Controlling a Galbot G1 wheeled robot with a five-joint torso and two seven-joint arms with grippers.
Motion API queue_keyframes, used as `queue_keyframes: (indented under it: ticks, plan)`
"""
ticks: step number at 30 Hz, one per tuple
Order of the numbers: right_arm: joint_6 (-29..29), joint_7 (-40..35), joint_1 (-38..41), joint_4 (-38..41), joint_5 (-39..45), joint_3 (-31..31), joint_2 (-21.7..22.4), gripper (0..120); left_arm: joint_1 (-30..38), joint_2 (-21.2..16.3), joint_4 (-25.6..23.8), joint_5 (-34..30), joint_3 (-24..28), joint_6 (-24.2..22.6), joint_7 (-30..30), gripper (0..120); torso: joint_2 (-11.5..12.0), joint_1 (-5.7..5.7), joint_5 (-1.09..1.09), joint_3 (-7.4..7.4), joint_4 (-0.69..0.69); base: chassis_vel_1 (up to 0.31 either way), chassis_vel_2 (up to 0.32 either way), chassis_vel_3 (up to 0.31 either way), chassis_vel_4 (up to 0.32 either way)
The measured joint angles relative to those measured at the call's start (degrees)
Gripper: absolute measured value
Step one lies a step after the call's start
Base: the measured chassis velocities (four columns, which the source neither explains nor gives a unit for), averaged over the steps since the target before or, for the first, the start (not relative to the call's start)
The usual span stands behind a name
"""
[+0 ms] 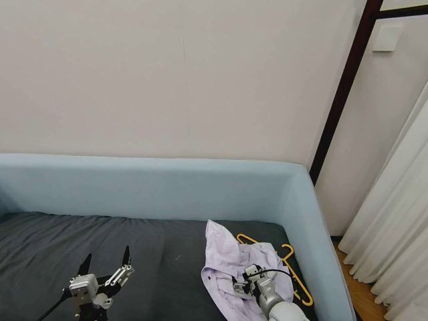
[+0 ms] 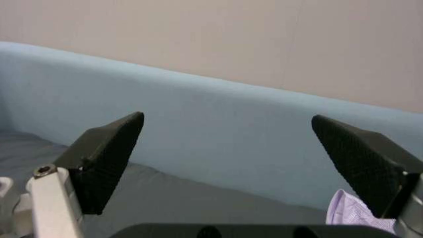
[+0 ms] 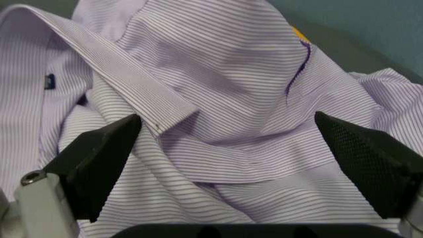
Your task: Pick up the clothes from the sofa and hang them on the clothes hanger.
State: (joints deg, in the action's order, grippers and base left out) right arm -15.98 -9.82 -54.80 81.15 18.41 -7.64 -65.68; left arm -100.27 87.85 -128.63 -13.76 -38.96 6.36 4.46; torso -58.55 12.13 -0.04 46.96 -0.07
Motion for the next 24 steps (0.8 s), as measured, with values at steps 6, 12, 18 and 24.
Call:
queue_keyframes:
  ticks: [6, 12, 18, 24]
  plan:
    - [0.2, 0.1, 0.4, -1.8, -1.0, 0.1, -0.5, 100, 0.1, 0.0, 0.2, 0.0, 0.0, 0.1, 0.0, 100, 0.0, 0.0, 0.0, 0.0, 0.0, 0.0, 0.0, 0.0, 0.0]
    - [2.1, 0.2, 1.3, -4.4, -1.7, 0.0, -1.8, 100, 0.5, 0.2, 0.8, -0.1, 0.2, 0.1, 0.1, 100, 0.0, 0.0, 0.0, 0.0, 0.0, 0.0, 0.0, 0.0, 0.0]
    - [2.7, 0.9, 1.4, -5.2, -1.6, 0.1, -2.8, 79, 0.7, -0.1, 1.2, -0.2, 0.0, 0.1, 0.2, 100, 0.0, 0.0, 0.0, 0.0, 0.0, 0.0, 0.0, 0.0, 0.0]
    - [2.9, 1.2, 1.0, -5.0, -0.6, 0.1, -3.4, 59, 0.7, -0.4, 1.3, -0.3, -0.1, 0.2, 0.4, 100, 0.0, 0.0, 0.0, 0.0, 0.0, 0.0, 0.0, 0.0, 0.0]
